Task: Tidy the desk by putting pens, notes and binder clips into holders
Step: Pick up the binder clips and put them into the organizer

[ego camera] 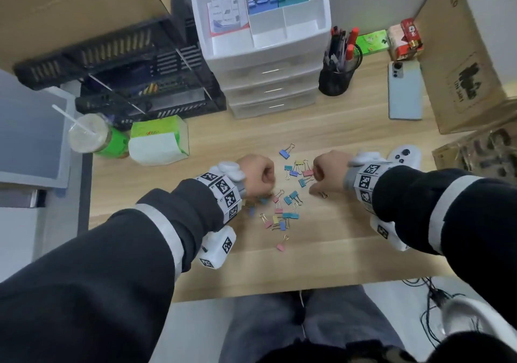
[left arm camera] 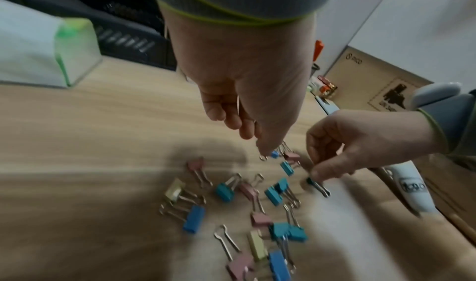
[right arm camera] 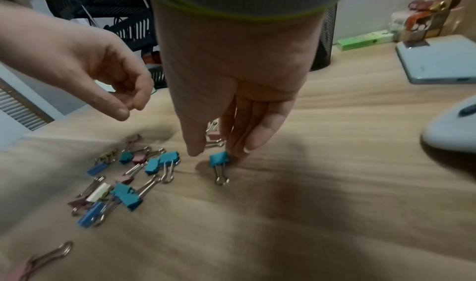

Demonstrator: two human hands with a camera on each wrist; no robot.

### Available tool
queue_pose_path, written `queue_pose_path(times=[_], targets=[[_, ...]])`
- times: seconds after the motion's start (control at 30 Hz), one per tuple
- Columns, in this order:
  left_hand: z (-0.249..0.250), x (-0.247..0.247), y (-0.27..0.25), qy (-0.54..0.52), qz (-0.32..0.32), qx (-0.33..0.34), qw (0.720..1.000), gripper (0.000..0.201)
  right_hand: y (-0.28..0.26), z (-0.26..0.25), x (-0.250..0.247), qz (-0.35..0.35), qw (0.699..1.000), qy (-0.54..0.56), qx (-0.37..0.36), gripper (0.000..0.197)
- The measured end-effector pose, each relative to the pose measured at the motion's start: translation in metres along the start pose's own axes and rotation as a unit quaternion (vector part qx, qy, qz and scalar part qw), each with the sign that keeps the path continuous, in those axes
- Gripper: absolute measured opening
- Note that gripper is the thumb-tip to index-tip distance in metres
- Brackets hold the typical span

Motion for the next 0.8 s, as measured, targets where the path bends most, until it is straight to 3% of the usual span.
queue_pose_path(times=[0.07,0.23,0.37,0.53,0.7,0.8], targets=[[0.003,0.011,0.003,-0.005,-0.018,0.001,1.000,0.007,0.003,0.000,0.006,0.014,1.000,-0.004,0.009,0.035],[0.013,0.033,0.016,0.028,-0.061,0.016,0.998,0.016,0.006,-0.002,0.018,0.018,1.000,-0.010,0.001,0.014],[0.017,0.042,0.019,0.067,-0.096,0.027,0.993,0.015,0.000,0.004,0.023,0.025,0.998,0.065,0.007,0.023],[0.020,0.056,0.021,0.091,-0.079,0.007,0.993,0.032,-0.004,0.007,0.023,0.037,0.976,0.213,-0.010,0.007],[0.016,0.059,0.025,0.095,-0.076,-0.011,0.993,0.028,0.003,0.007,0.022,0.061,0.968,0.242,-0.029,0.019],[0.015,0.056,0.023,0.066,-0.066,-0.009,0.996,0.021,0.004,-0.002,0.022,0.065,0.968,0.236,-0.058,0.015]])
Point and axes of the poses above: each hand's wrist, its own y-axis towards the middle knuckle, its own x-axis out of the palm, z = x × y, the point moved 3 cm from there along y, towards the middle knuckle, and after that the axes turned 13 degrees about -y, right-handed, at the moved point
